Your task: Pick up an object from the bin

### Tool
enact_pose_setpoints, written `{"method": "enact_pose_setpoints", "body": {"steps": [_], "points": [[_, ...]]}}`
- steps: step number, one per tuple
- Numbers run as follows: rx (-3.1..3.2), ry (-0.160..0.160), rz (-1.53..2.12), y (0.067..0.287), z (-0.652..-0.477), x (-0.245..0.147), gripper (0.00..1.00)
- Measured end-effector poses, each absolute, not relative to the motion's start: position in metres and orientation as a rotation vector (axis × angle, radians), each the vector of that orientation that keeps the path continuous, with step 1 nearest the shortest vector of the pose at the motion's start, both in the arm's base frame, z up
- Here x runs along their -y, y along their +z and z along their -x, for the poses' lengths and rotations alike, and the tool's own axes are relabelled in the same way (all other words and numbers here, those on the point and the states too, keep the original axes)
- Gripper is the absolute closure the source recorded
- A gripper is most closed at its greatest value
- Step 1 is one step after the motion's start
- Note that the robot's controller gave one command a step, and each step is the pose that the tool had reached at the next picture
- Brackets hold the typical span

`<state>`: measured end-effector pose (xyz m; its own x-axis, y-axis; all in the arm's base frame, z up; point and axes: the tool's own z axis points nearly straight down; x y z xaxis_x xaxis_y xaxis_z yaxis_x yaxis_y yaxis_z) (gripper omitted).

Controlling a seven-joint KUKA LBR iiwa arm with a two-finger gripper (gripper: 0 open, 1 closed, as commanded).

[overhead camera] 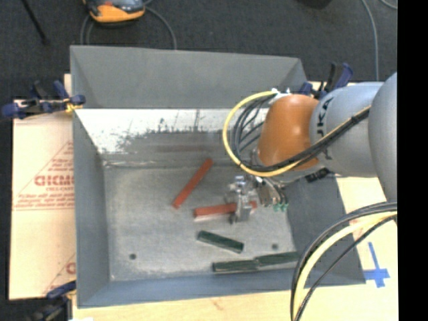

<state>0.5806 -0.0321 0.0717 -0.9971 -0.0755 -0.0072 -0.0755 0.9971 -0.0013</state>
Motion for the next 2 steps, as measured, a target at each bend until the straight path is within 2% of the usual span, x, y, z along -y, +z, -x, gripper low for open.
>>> {"method": "enact_pose_setpoints", "body": {"steps": [1,2], "points": [[-3.14,-0.001,0.119,0.079,-0.578,0.032,1.0],[-3.142,-0.001,0.119,0.097,-0.578,0.032,1.0]]}}
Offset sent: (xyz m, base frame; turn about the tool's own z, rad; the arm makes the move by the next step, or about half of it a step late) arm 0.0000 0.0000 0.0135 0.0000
